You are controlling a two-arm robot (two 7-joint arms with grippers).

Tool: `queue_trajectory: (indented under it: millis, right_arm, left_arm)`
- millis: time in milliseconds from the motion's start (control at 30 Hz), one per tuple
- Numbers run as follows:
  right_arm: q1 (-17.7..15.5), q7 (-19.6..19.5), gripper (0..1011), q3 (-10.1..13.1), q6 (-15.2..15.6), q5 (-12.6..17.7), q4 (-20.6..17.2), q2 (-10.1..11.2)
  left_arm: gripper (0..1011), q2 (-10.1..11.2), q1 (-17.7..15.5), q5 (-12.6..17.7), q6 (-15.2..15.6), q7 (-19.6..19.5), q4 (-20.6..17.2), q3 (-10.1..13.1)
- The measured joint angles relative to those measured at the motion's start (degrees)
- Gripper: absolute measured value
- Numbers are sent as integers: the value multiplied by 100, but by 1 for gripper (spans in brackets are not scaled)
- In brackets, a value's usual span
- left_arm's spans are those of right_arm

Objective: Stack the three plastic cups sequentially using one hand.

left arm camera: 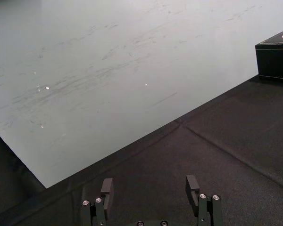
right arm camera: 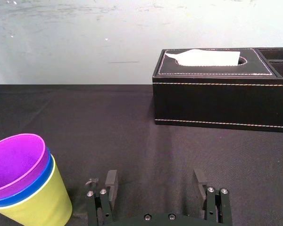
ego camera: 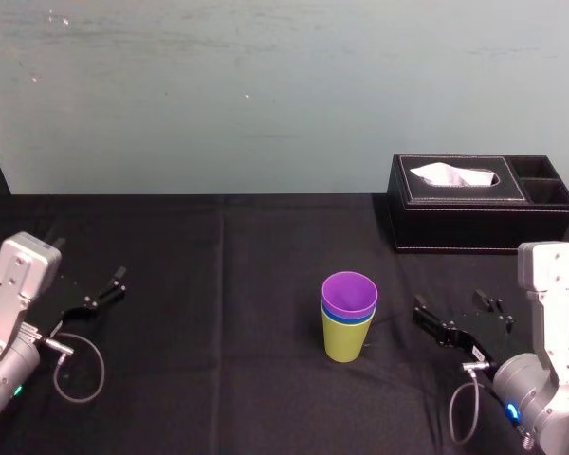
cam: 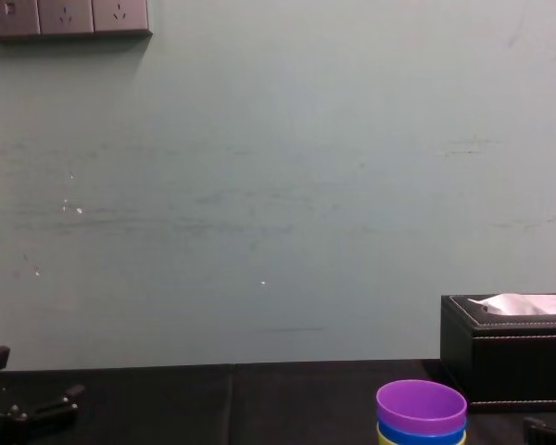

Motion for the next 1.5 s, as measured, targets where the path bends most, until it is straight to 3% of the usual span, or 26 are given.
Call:
queue_trajectory:
  millis: [1500]
  right_arm:
    - [0,0,1000,0,0,0,0,0]
  left_arm:
    - [1000,0,0,0,0,0,0,0]
